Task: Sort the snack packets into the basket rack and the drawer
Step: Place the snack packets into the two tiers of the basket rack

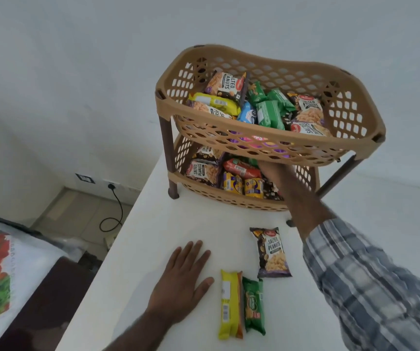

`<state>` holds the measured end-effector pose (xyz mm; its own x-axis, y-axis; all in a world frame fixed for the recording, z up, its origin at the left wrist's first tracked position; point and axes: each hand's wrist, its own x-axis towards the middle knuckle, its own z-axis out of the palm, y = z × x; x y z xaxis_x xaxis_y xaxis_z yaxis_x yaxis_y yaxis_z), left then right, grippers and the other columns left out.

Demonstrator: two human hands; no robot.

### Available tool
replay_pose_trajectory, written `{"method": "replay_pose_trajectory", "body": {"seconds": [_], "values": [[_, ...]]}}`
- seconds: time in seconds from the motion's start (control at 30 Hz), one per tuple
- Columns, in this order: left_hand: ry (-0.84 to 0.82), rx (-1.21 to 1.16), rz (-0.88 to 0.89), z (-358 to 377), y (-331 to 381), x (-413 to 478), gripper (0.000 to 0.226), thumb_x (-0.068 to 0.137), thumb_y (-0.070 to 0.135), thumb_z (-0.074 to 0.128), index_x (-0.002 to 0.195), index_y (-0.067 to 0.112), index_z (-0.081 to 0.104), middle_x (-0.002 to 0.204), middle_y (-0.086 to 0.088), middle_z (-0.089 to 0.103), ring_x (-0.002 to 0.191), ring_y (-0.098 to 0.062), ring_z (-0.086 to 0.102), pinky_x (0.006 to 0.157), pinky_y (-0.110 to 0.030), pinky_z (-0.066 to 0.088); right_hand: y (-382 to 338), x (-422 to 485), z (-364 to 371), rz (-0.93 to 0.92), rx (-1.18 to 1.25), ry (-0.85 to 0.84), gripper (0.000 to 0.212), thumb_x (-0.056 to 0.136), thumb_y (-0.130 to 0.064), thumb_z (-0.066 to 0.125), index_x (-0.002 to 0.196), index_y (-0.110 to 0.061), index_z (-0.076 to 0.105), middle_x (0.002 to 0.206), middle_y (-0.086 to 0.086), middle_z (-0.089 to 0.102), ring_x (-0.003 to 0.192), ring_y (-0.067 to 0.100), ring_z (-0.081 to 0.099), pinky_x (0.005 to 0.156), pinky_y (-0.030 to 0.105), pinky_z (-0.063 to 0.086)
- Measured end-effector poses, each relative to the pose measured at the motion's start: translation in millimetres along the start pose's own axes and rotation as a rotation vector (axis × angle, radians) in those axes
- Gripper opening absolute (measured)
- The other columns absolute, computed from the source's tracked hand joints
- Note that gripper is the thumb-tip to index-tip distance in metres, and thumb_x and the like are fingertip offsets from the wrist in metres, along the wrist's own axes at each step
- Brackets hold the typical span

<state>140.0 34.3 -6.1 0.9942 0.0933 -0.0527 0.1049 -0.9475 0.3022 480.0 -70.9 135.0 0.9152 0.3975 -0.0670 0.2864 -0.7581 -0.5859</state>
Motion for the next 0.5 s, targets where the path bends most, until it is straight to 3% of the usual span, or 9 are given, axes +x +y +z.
{"method": "replay_pose_trajectory", "body": {"seconds": [0.1,0.2,0.27,0.37,0.43,0.5], "values": [[-0.024,0.017,-0.003,2.2,-0.9,-0.9,0.064,0.103,0.064,0.018,0.160,0.034,0.014,0.168,0.008,-0.002,0.155,-0.012,-0.007,0.124,-0.039,0.003,8.4,-52.1,-7.9,-0.185,-0.190,0.163,0.018,0.097,-0.029,0.057,0.112,-0.022,0.063,0.104,-0.005,0.064,0.092,0.014,0.060,0.081,0.033,0.053],[-0.004,0.006,0.008,2.0,-0.7,-2.4,0.065,0.103,0.065,0.015,0.160,0.033,0.017,0.168,0.009,-0.001,0.155,-0.013,-0.003,0.123,-0.038,0.002,21.5,-139.2,-7.7,-0.320,-0.134,0.205,0.017,0.096,-0.027,0.054,0.104,-0.022,0.067,0.096,0.000,0.066,0.093,0.016,0.061,0.082,0.038,0.055],[0.024,-0.038,0.031,-3.0,1.4,-5.2,0.062,0.104,0.063,0.017,0.159,0.033,0.022,0.168,0.011,0.002,0.155,-0.013,0.001,0.123,-0.036,0.001,32.8,-187.6,5.8,-0.290,-0.046,0.198,0.025,0.096,-0.027,0.053,0.112,-0.017,0.069,0.110,0.003,0.066,0.109,0.020,0.056,0.094,0.041,0.050],[0.062,-0.072,0.156,-10.7,16.1,-15.3,0.056,0.106,0.055,0.026,0.158,0.035,0.024,0.169,0.011,0.002,0.155,-0.015,0.001,0.123,-0.035,0.003,66.8,-229.8,37.7,-0.269,-0.168,0.067,0.045,0.098,-0.042,0.039,0.134,-0.024,0.059,0.136,0.002,0.058,0.134,0.023,0.044,0.108,0.047,0.042],[0.059,-0.052,0.298,-11.9,39.9,-23.9,0.056,0.105,0.051,0.035,0.158,0.036,0.023,0.169,0.008,0.002,0.156,-0.018,-0.001,0.123,-0.037,0.004,90.8,-240.8,51.1,-0.187,-0.269,-0.040,0.050,0.101,-0.048,0.034,0.148,-0.034,0.042,0.159,0.003,0.034,0.150,0.028,0.021,0.118,0.048,0.030],[0.039,0.017,0.415,-6.7,67.6,-29.5,0.057,0.104,0.049,0.039,0.158,0.034,0.026,0.169,0.003,0.007,0.156,-0.022,0.002,0.123,-0.040,0.006,108.9,-251.6,57.8,-0.105,-0.294,-0.119,0.051,0.103,-0.051,0.033,0.153,-0.040,0.031,0.167,0.001,0.012,0.155,0.028,0.004,0.122,0.047,0.019]]}}
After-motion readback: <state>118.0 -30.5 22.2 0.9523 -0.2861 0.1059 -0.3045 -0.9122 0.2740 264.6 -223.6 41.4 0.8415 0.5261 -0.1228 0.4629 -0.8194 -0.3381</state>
